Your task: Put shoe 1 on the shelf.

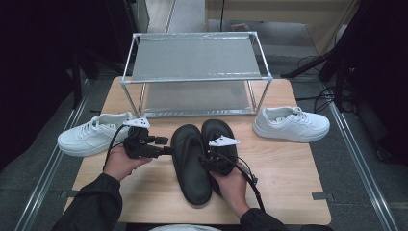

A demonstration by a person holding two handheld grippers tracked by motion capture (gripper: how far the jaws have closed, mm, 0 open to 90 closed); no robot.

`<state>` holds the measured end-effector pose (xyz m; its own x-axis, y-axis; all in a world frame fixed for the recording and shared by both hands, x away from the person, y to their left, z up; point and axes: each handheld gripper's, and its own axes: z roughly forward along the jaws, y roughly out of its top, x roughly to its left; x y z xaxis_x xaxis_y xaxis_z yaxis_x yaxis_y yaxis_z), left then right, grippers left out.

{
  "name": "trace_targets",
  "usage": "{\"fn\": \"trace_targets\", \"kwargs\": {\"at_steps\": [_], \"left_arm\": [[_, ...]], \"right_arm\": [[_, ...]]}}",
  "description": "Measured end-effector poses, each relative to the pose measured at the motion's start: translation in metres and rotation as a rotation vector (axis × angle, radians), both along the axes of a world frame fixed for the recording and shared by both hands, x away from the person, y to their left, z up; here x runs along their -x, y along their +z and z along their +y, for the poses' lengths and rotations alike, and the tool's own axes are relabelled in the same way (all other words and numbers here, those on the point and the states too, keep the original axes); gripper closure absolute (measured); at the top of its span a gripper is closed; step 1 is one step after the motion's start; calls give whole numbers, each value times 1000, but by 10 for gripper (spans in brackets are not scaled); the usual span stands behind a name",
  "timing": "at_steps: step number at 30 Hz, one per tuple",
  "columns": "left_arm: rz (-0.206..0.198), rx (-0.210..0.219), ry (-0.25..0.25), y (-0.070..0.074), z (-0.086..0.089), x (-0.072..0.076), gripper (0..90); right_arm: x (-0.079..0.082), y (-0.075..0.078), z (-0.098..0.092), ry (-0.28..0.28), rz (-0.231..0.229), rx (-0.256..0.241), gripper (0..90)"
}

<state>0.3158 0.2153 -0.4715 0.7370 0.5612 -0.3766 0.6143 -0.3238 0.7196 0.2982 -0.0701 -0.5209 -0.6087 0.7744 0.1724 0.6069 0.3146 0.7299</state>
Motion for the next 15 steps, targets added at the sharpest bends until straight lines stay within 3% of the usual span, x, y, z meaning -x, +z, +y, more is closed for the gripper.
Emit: {"fn": "trace_targets", "kwargs": {"at_steps": [5, 11, 15], "left_arm": [[-7, 0, 2, 0, -1, 0, 392], [-25, 12, 6, 7, -3, -1, 580], [-29, -11, 16, 14, -7, -7, 693]], "right_arm": [[-1, 2, -3, -30, 25, -3, 651], [-5, 4, -12, -63, 53, -21, 715], [-9, 6, -20, -64, 75, -33, 765]]}}
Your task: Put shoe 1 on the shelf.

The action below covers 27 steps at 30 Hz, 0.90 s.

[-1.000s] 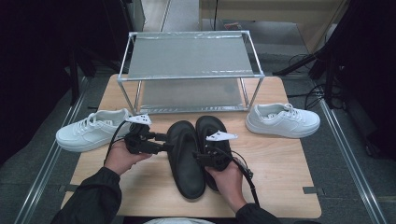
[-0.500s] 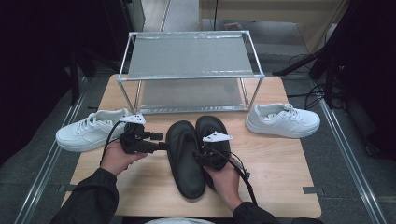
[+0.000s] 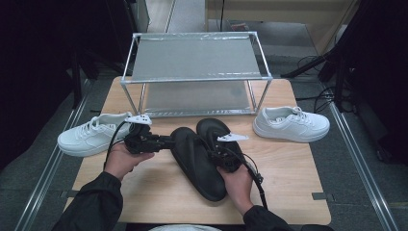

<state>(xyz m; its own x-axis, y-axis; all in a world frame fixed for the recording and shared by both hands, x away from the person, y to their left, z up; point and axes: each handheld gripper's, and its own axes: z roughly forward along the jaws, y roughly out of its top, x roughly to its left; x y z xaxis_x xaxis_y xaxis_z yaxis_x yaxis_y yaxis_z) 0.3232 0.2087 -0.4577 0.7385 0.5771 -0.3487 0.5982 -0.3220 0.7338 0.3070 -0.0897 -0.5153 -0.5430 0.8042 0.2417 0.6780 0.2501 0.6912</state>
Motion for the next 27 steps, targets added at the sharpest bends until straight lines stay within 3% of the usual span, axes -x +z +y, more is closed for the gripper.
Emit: {"fn": "trace_targets", "kwargs": {"at_steps": [3, 10, 13, 21, 22, 23, 27], "left_arm": [[-11, 17, -2, 7, -1, -6, 754], [-31, 0, -30, 24, -5, -19, 835], [-44, -14, -51, 33, -7, -32, 863], [-63, 12, -60, 60, -7, -63, 868], [-87, -6, -57, 67, -8, -70, 868], [-87, -6, -57, 67, -8, -70, 869], [-120, -27, -52, 87, -11, -93, 873]], "right_arm": [[0, 4, 0, 19, -7, 9, 767], [-5, 12, -3, 56, 6, -9, 767], [-9, 17, -4, 77, 11, -23, 767], [-19, 24, -6, 97, 20, -46, 766], [-24, 26, -7, 97, 20, -50, 767], [-25, 27, -7, 97, 18, -51, 766], [-35, 33, -7, 94, 13, -49, 766]]}}
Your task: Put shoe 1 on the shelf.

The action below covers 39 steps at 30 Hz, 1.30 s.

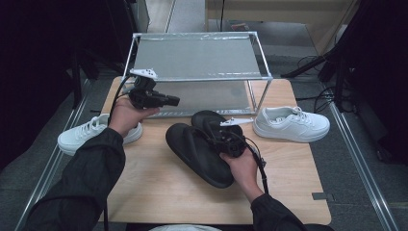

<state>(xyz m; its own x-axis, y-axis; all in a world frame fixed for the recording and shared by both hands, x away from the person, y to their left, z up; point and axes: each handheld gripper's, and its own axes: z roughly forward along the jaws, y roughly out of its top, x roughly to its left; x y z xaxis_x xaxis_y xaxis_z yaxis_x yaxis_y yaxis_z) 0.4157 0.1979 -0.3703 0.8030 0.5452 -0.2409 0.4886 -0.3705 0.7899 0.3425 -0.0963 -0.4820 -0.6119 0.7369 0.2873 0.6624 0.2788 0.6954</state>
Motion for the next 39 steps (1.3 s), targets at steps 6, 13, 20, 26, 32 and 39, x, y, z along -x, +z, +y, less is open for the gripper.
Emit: {"fn": "trace_targets", "kwargs": {"at_steps": [6, 13, 20, 26, 32, 39], "left_arm": [[-26, -30, 11, 16, -5, -21, 877], [-35, -46, 40, 25, -12, -51, 876], [-56, -86, 57, 19, -17, -75, 884], [-36, -84, 54, 12, -14, -82, 884], [-25, -85, 39, 13, -12, -83, 885], [-15, -93, 16, 14, -8, -80, 888]], "right_arm": [[-15, 5, 3, 4, 1, 8, 765], [-43, 13, 6, -19, -10, 4, 765], [-71, 14, 12, -58, -7, -7, 764], [-87, 4, 21, -96, -1, 16, 765], [-101, -4, 26, -145, 7, 16, 764], [-109, -14, 34, -227, 5, -23, 762]]}}
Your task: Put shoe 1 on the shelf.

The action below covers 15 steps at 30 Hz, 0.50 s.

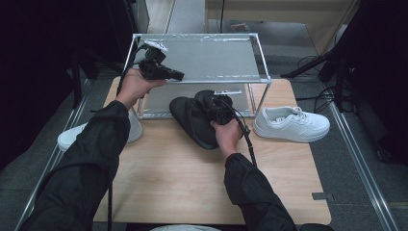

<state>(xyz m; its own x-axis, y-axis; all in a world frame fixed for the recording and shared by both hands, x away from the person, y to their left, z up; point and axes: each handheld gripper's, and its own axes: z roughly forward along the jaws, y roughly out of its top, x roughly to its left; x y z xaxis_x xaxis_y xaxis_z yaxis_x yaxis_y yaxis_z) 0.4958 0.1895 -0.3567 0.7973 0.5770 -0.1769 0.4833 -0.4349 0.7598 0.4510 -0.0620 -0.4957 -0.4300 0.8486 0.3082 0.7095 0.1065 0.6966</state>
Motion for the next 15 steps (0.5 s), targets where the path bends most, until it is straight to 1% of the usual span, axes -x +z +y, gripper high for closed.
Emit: {"fn": "trace_targets", "kwargs": {"at_steps": [3, 4, 6, 7, 8, 9, 11, 12, 13, 14, 15], "left_arm": [[3, -7, 2, 1, 0, 1, 888], [5, -11, 2, 1, 0, 1, 888], [9, -7, 2, 1, 0, 1, 887], [14, -1, 4, 1, 1, 1, 887], [22, 5, 5, 0, 1, 0, 887], [23, 5, 5, 0, 1, 0, 884], [19, 1, 9, 1, 1, 1, 882], [16, -3, 9, 1, 1, 1, 883], [17, -5, 11, 1, 0, 1, 883], [17, -5, 13, 1, 0, 1, 882], [9, -8, 21, 1, -1, 2, 878]], "right_arm": [[-2, -4, 3, -16, -6, -3, 762], [-5, -8, 8, -36, -11, -10, 762], [-6, -9, 9, -39, -19, -15, 762], [-10, -12, 14, -55, -23, -30, 760], [-10, -12, 14, -55, -23, -30, 760], [-12, -14, 18, -74, -40, -30, 759], [-15, -14, 21, -77, -43, -23, 758], [-18, -15, 24, -75, -60, -2, 749], [-18, -15, 24, -75, -60, -2, 749], [-20, -15, 25, -70, -69, 7, 737], [-22, -16, 24, -62, -66, -2, 699]]}}
